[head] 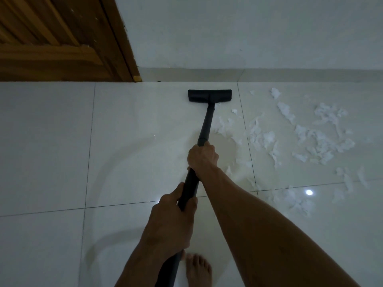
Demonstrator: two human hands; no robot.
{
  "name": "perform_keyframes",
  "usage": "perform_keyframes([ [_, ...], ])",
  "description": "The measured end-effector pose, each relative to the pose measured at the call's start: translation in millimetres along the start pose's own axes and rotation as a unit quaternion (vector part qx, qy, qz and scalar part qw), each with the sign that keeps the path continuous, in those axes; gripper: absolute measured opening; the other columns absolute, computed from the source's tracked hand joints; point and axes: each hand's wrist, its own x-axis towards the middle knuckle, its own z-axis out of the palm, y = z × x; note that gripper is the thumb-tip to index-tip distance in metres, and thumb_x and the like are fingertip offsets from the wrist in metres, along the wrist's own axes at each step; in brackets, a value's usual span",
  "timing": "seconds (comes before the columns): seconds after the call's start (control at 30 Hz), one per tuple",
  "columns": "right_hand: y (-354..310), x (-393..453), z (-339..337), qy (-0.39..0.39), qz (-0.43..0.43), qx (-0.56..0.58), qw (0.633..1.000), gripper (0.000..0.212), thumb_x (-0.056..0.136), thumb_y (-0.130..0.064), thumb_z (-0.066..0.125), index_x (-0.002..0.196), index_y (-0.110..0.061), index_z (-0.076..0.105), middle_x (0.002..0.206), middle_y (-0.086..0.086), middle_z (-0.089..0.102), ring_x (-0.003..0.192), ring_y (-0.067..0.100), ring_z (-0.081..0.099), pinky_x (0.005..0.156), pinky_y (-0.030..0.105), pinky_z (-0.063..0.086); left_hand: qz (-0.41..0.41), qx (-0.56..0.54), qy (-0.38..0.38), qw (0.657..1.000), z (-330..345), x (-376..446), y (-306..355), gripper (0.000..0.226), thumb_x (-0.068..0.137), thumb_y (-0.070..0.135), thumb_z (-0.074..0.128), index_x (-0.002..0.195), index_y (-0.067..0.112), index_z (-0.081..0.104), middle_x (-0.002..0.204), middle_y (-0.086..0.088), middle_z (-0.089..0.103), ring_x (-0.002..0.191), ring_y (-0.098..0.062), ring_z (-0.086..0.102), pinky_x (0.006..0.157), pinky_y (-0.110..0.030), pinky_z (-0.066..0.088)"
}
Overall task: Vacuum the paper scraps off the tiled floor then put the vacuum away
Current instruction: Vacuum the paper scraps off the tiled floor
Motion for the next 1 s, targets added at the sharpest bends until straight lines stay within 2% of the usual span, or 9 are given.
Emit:
perform_keyframes([
  [0.07,6.4,-5.8,-3.6,0.002,0.005,-0.001,1.000,0.038,0.097,-0.016,0.050,0.134,-0.007,0.048,0.120,0.015,0.060,0.093,0.032,0.069,0.078,0.045,0.061,0.000,-0.004,-0.002,1.000,3.1,-7.0,-4.3,0.049,0.094,0.044,0.053,0.141,0.039,0.039,0.068,-0.004,0.056,0.042,-0.017,0.059,0.046,-0.029,0.055],
  [0.2,19.1,-18.0,-4.4,-0.007,-0.010,-0.015,1.000,0.038,0.097,-0.015,0.049,0.133,-0.003,0.050,0.123,0.015,0.056,0.097,0.035,0.068,0.081,0.046,0.060,0.005,-0.017,-0.005,1.000,9.5,-18.3,-14.0,0.038,0.094,0.045,0.053,0.131,0.043,0.046,0.068,-0.006,0.057,0.042,-0.019,0.060,0.050,-0.038,0.060],
  [0.4,44.6,-38.0,-6.8,0.000,0.039,0.031,0.999,0.040,0.096,-0.019,0.051,0.135,-0.012,0.047,0.109,0.013,0.060,0.084,0.031,0.070,0.074,0.044,0.062,-0.001,0.015,0.001,1.000,21.3,-42.8,-32.6,0.054,0.094,0.046,0.051,0.145,0.038,0.035,0.077,-0.006,0.056,0.056,-0.018,0.060,0.066,-0.042,0.061],
  [0.53,59.5,-52.6,-9.9,0.003,0.040,0.031,0.999,0.041,0.095,-0.019,0.051,0.135,-0.012,0.047,0.107,0.013,0.061,0.082,0.031,0.071,0.072,0.044,0.062,-0.005,0.016,0.008,1.000,27.5,-62.5,-38.1,0.052,0.095,0.044,0.050,0.145,0.037,0.036,0.090,-0.021,0.066,0.056,-0.019,0.059,0.068,-0.041,0.061],
  [0.6,66.3,-58.6,-13.3,0.005,0.037,0.027,0.999,0.040,0.095,-0.019,0.051,0.134,-0.011,0.047,0.106,0.013,0.061,0.081,0.031,0.071,0.072,0.044,0.062,-0.005,0.010,0.007,1.000,31.7,-71.1,-41.6,0.052,0.095,0.045,0.051,0.144,0.036,0.037,0.080,-0.015,0.061,0.053,-0.017,0.058,0.065,-0.039,0.060],
  [0.67,73.4,-65.1,-16.8,0.006,0.036,0.022,0.999,0.039,0.095,-0.018,0.051,0.133,-0.011,0.047,0.106,0.013,0.061,0.082,0.032,0.071,0.073,0.045,0.062,-0.004,0.002,0.002,1.000,36.8,-80.1,-45.5,0.051,0.095,0.045,0.051,0.143,0.035,0.038,0.075,-0.005,0.057,0.051,-0.016,0.057,0.064,-0.038,0.059],
  [0.87,94.6,-82.7,-22.5,-0.002,-0.002,-0.038,0.999,0.035,0.096,-0.013,0.049,0.129,-0.001,0.052,0.121,0.014,0.056,0.098,0.035,0.068,0.082,0.046,0.060,0.001,0.005,0.001,1.000,47.4,-102.9,-56.7,0.052,0.095,0.047,0.051,0.143,0.035,0.037,0.072,-0.003,0.059,0.053,-0.017,0.058,0.066,-0.038,0.061],
  [0.93,104.1,-88.1,-24.0,-0.007,-0.007,-0.046,0.999,0.034,0.097,-0.012,0.048,0.128,0.002,0.052,0.124,0.013,0.055,0.099,0.036,0.068,0.083,0.046,0.059,0.002,0.010,0.001,1.000,52.2,-111.9,-60.4,0.051,0.095,0.047,0.051,0.142,0.034,0.039,0.071,-0.005,0.061,0.052,-0.016,0.058,0.066,-0.037,0.061],
  [1.0,113.9,-93.4,-25.1,-0.005,0.002,-0.039,0.999,0.035,0.096,-0.013,0.049,0.129,-0.001,0.052,0.119,0.014,0.057,0.096,0.035,0.069,0.081,0.046,0.060,-0.002,0.014,0.005,1.000,57.2,-119.9,-65.2,0.050,0.094,0.047,0.051,0.141,0.033,0.041,0.082,-0.015,0.068,0.058,-0.021,0.063,0.070,-0.040,0.062],
])
